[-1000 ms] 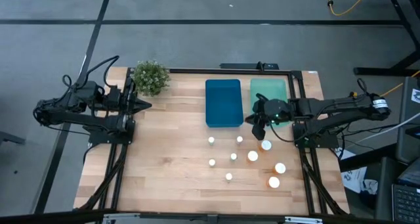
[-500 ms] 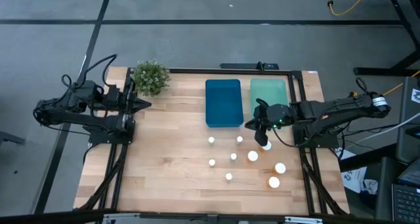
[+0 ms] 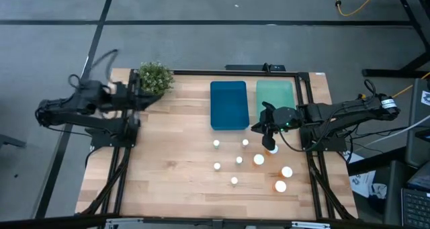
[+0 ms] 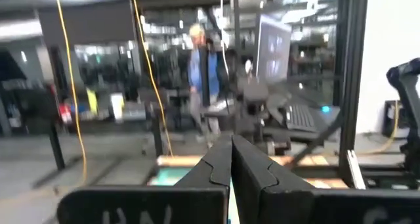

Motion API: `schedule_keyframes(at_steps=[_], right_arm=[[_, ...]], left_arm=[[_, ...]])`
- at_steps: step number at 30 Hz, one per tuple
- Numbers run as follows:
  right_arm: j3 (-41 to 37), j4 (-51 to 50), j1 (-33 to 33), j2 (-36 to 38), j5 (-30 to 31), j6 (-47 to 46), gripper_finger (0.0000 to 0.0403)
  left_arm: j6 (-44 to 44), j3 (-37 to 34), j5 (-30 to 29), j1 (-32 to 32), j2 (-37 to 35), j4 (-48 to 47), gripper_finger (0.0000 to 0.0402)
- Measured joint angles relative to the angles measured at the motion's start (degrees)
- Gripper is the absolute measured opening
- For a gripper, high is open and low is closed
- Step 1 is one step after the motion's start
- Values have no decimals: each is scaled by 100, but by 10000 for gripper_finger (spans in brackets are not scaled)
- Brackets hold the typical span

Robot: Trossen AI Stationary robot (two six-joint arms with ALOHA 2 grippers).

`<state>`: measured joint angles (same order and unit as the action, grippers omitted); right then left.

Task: Pick and place medicine bottles into bin by pill shape (circle, oval)
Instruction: Put the top small blue pill bottle into the blue bin

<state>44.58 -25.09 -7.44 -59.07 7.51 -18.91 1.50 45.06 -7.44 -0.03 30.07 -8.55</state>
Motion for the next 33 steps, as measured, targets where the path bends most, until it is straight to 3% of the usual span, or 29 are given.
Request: schedule_keyframes(at_steps=[10, 16, 20, 27, 30, 33], right_arm=[[0, -88, 0, 0, 0, 168, 42], [0, -210, 0, 0, 1, 731, 42], [0, -325, 4, -2, 2, 1138, 42], [0, -334, 4, -2, 2, 1175, 42], [0, -319, 4, -2, 7, 1175, 42], [0, -298, 4, -2, 44, 1166, 42]], left_arm=[[-606, -9, 2, 0, 2408, 898, 0], [-1454, -9, 246, -20, 3370, 838, 0], [-1557, -9, 421, -182, 3993, 832, 0], [-2115, 265, 620, -268, 4931, 749, 0], [-1858, 710, 669, -401, 5367, 234, 0], [-1755, 1407, 575, -436, 5855, -1101, 0]])
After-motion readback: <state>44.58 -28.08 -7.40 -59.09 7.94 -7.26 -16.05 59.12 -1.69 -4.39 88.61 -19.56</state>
